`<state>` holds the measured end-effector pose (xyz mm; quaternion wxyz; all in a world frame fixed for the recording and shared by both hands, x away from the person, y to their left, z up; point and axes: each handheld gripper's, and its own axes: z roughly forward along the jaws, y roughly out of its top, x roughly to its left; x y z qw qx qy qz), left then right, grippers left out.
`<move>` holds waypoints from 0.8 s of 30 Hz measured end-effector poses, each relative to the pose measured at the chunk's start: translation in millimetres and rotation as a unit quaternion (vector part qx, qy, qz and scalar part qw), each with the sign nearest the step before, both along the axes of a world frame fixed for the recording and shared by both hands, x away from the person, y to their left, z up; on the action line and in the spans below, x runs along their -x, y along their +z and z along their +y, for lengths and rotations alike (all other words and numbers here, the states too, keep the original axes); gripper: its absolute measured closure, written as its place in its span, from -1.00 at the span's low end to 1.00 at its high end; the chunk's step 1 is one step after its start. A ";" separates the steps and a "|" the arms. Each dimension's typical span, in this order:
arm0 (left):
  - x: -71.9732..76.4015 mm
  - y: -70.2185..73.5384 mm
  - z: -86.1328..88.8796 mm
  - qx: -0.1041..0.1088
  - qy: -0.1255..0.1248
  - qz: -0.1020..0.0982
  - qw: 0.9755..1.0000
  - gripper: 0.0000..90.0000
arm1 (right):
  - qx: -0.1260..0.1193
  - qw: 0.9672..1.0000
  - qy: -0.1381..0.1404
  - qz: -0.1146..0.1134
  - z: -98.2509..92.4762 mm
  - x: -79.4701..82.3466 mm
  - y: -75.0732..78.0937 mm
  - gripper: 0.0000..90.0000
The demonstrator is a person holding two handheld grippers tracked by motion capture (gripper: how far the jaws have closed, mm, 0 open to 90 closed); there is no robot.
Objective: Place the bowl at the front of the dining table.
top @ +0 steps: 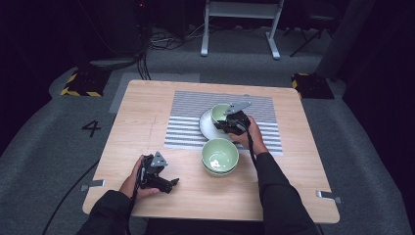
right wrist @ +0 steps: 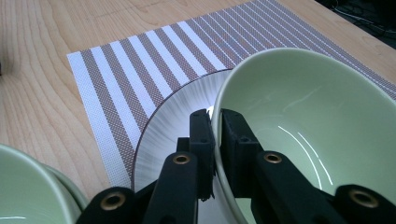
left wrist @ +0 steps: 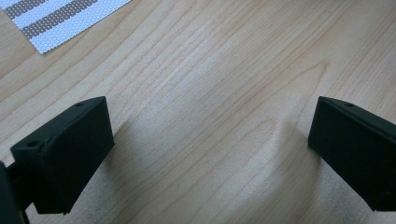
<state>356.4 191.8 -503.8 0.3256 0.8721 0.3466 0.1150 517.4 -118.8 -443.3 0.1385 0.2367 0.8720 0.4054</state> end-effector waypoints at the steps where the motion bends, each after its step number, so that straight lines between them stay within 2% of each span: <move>1: 0.0 0.0 0.0 0.000 0.000 0.000 1.000 -1.00 | 0.000 1.000 -0.001 0.003 -0.1 -0.7 -0.8 0.85; 11: 0.1 0.0 -0.1 0.000 0.001 0.000 1.000 -1.00 | 0.008 1.000 -0.008 0.021 -1.6 -5.7 -7.7 0.83; 24: 0.2 0.0 -0.1 0.000 0.002 0.000 1.000 -1.00 | 0.008 1.000 -0.011 0.023 -3.0 -6.4 -9.3 0.82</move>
